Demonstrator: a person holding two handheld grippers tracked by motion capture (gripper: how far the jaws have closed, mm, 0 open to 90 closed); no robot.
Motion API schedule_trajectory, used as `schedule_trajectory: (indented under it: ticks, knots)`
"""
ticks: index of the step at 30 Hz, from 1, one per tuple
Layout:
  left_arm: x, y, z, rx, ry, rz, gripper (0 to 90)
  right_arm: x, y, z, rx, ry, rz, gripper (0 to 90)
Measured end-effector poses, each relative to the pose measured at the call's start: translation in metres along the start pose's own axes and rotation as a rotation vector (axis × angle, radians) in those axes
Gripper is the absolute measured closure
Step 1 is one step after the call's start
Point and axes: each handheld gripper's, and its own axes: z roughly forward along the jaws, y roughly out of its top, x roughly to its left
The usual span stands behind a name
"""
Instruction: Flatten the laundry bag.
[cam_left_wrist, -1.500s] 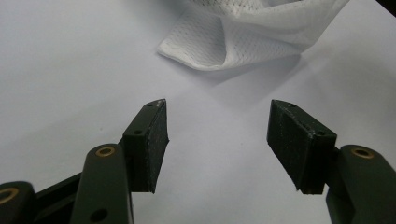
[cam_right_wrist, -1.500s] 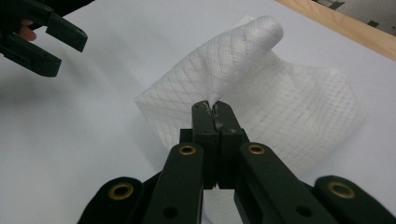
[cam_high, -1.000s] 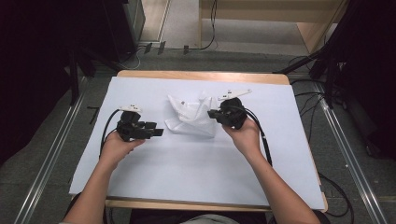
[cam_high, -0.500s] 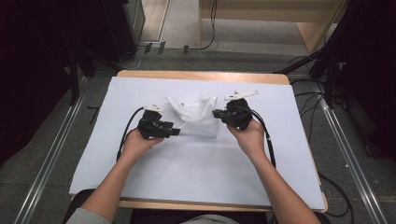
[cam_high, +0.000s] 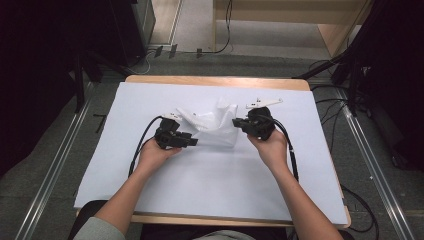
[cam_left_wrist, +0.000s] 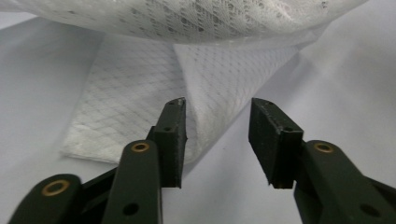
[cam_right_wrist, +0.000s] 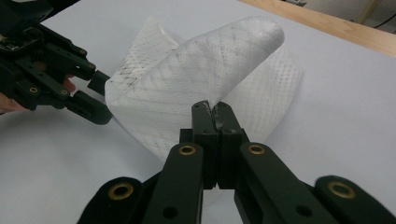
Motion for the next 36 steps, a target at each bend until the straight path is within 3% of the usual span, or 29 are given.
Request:
schedule_trajectory:
  ticks: [4,6,10,15,28,33,36]
  knots:
    - [-0.001,-0.001,0.004,0.035,0.006,0.010,68.7,-0.001,-0.001,-0.001,0.000,-0.004,0.003,90.0]
    - [0.002,-0.002,0.005,0.039,-0.019,-0.046,77.6,-0.002,-0.001,-0.002,-0.003,-0.009,0.004,90.0]
    - [0.003,-0.002,0.005,0.047,-0.026,-0.034,88.5,-0.007,-0.003,-0.005,-0.009,-0.015,0.021,90.0]
    - [0.004,-0.001,0.000,0.024,-0.017,-0.022,90.0,-0.015,-0.006,-0.009,-0.013,-0.028,0.046,90.0]
    - [0.017,0.001,-0.024,-0.041,0.019,-0.052,90.0,-0.032,-0.017,-0.014,-0.018,-0.061,0.101,90.0]
    - [0.022,0.000,-0.033,-0.074,0.023,-0.076,90.0,-0.043,-0.027,-0.009,0.011,-0.083,0.134,90.0]
    - [0.024,-0.001,-0.033,-0.067,0.031,-0.072,90.0,-0.048,-0.036,-0.004,0.026,-0.078,0.165,90.0]
